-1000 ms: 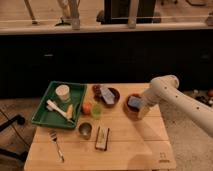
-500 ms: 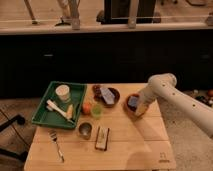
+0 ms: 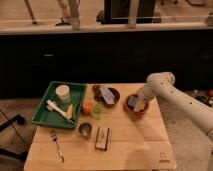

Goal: Wipe table surface with sponge

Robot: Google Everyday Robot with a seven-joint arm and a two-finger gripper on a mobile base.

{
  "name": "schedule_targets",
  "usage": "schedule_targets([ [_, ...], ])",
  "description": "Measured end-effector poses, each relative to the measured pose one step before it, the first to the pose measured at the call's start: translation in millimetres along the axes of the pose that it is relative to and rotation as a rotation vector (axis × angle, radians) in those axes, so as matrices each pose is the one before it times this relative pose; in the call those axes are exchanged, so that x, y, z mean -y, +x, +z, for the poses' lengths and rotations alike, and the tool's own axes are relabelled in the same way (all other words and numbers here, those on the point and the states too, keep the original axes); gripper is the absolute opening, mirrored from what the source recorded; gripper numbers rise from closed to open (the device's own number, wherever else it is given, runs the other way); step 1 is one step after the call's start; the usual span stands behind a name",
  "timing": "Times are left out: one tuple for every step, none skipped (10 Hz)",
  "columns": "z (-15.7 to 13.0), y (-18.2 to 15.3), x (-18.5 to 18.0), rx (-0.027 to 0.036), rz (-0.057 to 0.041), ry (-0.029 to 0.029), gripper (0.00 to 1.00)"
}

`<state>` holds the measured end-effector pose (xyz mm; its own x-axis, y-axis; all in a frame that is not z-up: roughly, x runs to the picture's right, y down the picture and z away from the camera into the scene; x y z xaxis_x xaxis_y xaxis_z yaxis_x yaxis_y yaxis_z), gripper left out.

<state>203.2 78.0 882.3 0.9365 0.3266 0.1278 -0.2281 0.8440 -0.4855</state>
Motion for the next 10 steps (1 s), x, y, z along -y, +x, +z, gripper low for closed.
schedule_targets([
  [3.15, -0.2, 2.58, 0.00107, 0.00439, -0.00059, 0.79],
  [2.28, -0.29, 2.25, 0.00064, 0.00372, -0.00045, 0.79],
  [3.02, 0.26, 2.23, -0.00058, 0.00458, -0.00098, 0.79],
  [2.95, 0.33, 2.49, 0.00035, 0.00561, -0.00094, 0.79],
  [2.99, 0.3, 2.06, 0.00037, 0.00556, -0.00113, 0.79],
  [3.44, 0.36, 2.35, 0.00054, 0.00632, -0.00118, 0.79],
  [2.76, 0.54, 0.99, 0.00002, 0.00403, -0.00194, 0.79],
  [2.71, 1.0, 0.96, 0.0, 0.00521, -0.00198, 0.79],
  [3.0, 2.42, 0.22, -0.00133, 0.00577, -0.00341, 0.79],
  [1.81, 2.79, 0.51, -0.00187, 0.00483, -0.00223, 0.79],
])
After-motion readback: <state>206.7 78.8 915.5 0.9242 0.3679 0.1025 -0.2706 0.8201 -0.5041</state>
